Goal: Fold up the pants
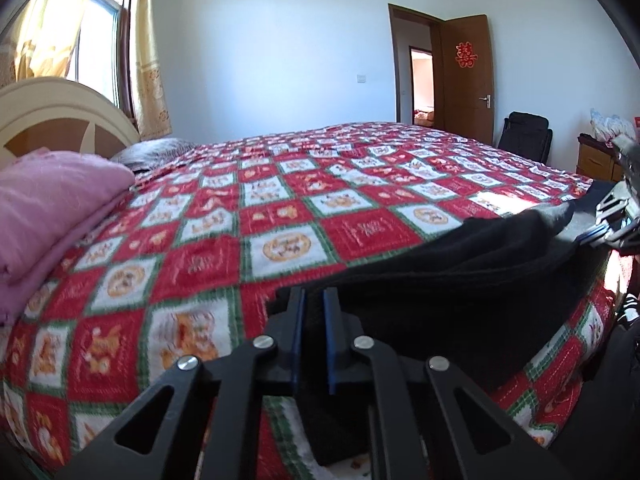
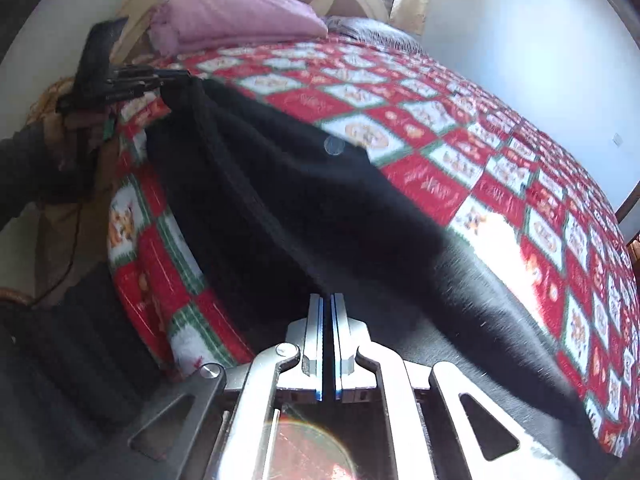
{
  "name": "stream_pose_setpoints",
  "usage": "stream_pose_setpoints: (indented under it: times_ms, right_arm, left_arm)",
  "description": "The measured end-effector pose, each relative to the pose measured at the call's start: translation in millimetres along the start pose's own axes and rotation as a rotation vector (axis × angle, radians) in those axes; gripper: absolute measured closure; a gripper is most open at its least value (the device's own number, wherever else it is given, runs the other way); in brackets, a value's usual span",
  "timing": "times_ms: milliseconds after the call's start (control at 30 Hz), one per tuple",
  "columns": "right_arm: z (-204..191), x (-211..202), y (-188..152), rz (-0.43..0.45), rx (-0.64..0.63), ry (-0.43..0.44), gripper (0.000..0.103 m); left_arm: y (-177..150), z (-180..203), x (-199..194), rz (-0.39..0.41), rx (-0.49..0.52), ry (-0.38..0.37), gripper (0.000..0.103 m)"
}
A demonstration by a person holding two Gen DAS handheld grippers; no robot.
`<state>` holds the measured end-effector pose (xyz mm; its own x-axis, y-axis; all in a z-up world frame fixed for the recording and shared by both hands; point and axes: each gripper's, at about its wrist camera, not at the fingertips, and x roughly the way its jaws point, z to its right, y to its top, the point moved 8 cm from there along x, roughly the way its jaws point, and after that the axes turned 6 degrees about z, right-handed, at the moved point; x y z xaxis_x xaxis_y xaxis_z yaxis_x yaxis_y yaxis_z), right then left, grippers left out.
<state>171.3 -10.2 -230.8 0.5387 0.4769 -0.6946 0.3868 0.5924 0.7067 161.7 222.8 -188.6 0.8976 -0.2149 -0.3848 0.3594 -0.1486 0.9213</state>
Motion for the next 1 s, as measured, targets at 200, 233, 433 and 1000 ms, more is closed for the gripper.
stream_pose_setpoints:
  times_ms: [200, 233, 433, 1000]
  right_arm:
    - [-22.6, 7.4, -25.1, -0.066, -0.036, 0.054, 0.100]
    - [-23.7, 14.2, -33.3, -0.090, -0.037, 0.059, 0.100]
    - [-25.7, 15.9, -41.9, -0.101, 0.003, 0.087, 0.100]
    - [-9.6, -13.5, -52.0, -0.076, 0.127, 0.181, 0.041]
  left_arm:
    - [-29.9, -1.3, -9.8, -0.033, -0.023, -0.033, 0.093]
    - [-37.0, -0.2, -9.8, -0.048, -0.029, -0.038, 0.093]
    - [-59.3, 1.7, -24.0, -0.051, -0.079, -0.039, 0.091]
    - [-72.8, -33.6, -61.2, -0.059, -0.125, 0.100, 0.054]
